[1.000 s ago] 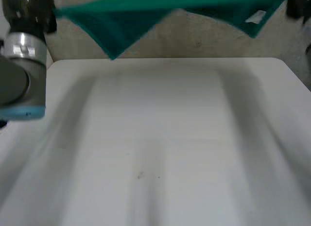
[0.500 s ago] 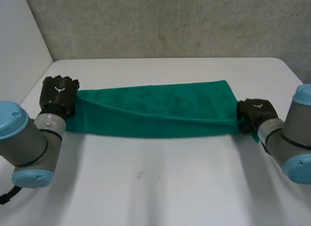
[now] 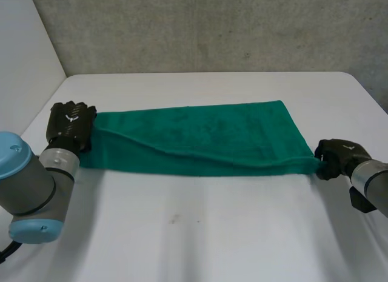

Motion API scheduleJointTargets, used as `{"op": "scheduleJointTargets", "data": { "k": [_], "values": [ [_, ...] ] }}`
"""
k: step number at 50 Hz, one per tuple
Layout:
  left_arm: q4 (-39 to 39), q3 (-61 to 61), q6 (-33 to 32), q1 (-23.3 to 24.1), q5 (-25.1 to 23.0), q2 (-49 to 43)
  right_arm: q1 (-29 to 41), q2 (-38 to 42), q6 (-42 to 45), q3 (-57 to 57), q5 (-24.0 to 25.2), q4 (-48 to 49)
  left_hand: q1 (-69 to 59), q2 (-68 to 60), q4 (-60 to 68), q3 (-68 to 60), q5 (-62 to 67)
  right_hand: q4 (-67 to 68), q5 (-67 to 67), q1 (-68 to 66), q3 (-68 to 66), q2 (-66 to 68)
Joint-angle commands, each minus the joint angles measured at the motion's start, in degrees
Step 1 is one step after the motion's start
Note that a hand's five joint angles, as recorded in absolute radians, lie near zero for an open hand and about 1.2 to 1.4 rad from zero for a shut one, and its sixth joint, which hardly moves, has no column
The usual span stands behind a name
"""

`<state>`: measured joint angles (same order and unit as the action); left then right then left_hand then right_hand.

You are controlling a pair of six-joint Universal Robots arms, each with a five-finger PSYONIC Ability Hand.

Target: Fold the towel.

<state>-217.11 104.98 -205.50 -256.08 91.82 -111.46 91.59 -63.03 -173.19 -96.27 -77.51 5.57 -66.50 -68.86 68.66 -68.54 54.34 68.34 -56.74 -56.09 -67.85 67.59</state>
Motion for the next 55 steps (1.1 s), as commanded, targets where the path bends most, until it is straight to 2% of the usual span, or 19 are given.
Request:
{"op": "scheduleJointTargets", "data": {
  "k": [1,6,14,15,25,26,29,31,33,38,51,53,54,55],
  "values": [
    [4.4,2.5,-0.3,0.0,0.0,2.4,-0.2,-0.8,7.2,0.4,5.8,-6.5,-13.5,-11.1,11.3,-11.5,15.7,11.7,-13.3,-23.9,-12.1,12.4],
    [8.5,2.9,-0.2,0.0,-0.2,3.2,-2.0,-2.2,11.6,0.1,5.7,-7.2,-13.5,-11.1,11.3,-11.5,15.7,11.7,-13.3,-23.9,-12.1,12.4],
    [9.6,3.0,-0.2,-0.3,-0.2,3.2,-2.8,-2.0,14.1,-0.4,6.1,-6.4,-13.5,-11.1,11.3,-11.5,15.7,11.7,-13.3,-23.9,-12.1,12.4],
    [9.6,3.0,-0.2,-0.3,-0.2,3.2,-2.8,-1.9,14.1,-0.5,5.9,-5.8,-13.5,-11.1,11.3,-11.5,15.7,7.7,-9.3,-20.0,-8.2,8.5],
    [9.2,2.9,-0.2,-0.6,-0.2,2.8,-2.7,-1.8,13.3,-3.0,5.7,1.4,-13.5,-11.1,11.3,-11.5,15.7,-0.4,-1.2,-11.9,-0.1,0.4],
    [9.2,2.9,-0.3,-0.6,-0.2,2.6,-2.7,-1.7,13.4,-3.1,5.7,1.7,-8.9,-6.5,6.7,-6.8,11.0,-1.2,-0.4,-11.0,0.7,-0.5],
    [9.6,2.9,-1.0,-0.6,-1.6,1.8,-2.6,-1.7,13.4,-3.7,6.0,2.6,39.1,41.5,-41.3,41.2,-37.0,-4.1,2.5,-8.2,3.6,-3.3],
    [9.6,2.9,-1.4,-0.7,-2.3,1.1,-2.4,-1.7,13.8,-3.8,6.1,2.9,39.6,42.0,-41.8,41.7,-37.5,-3.3,1.7,-9.0,2.8,-2.5],
    [9.7,2.8,-2.7,-1.0,-3.0,-0.1,-2.2,-1.5,14.2,-4.1,6.6,4.1,39.6,42.0,-41.8,41.7,-37.5,11.6,-13.2,-23.8,-12.0,12.3],
    [9.8,2.9,-5.1,-2.4,-3.1,-0.9,-2.3,-1.2,14.3,-4.2,6.8,6.4,39.8,42.2,-42.0,41.8,-37.6,11.7,-13.3,-23.9,-12.1,12.4],
    [11.7,2.6,-5.2,-4.5,-3.1,-1.2,-2.8,-1.6,14.2,-4.0,4.5,7.2,38.6,41.0,-40.8,40.7,-36.5,11.7,-13.3,-23.9,-12.1,12.4],
    [11.8,2.5,-5.1,-4.5,-3.1,-1.2,-2.9,-1.6,14.2,-4.0,4.4,7.1,35.9,38.3,-38.1,38.0,-33.8,11.7,-13.3,-23.9,-12.1,12.4],
    [11.8,2.5,-5.1,-4.5,-3.1,-1.2,-2.9,-1.6,14.3,-4.1,4.7,7.1,29.6,32.0,-31.8,31.6,-27.4,11.7,-13.3,-23.9,-12.1,12.4],
    [11.8,2.6,-4.9,-4.6,-3.2,-1.1,-2.9,-1.6,14.3,-4.2,4.9,7.1,11.9,14.2,-14.1,13.9,-9.7,11.7,-13.3,-23.9,-12.1,12.4]
  ]
}}
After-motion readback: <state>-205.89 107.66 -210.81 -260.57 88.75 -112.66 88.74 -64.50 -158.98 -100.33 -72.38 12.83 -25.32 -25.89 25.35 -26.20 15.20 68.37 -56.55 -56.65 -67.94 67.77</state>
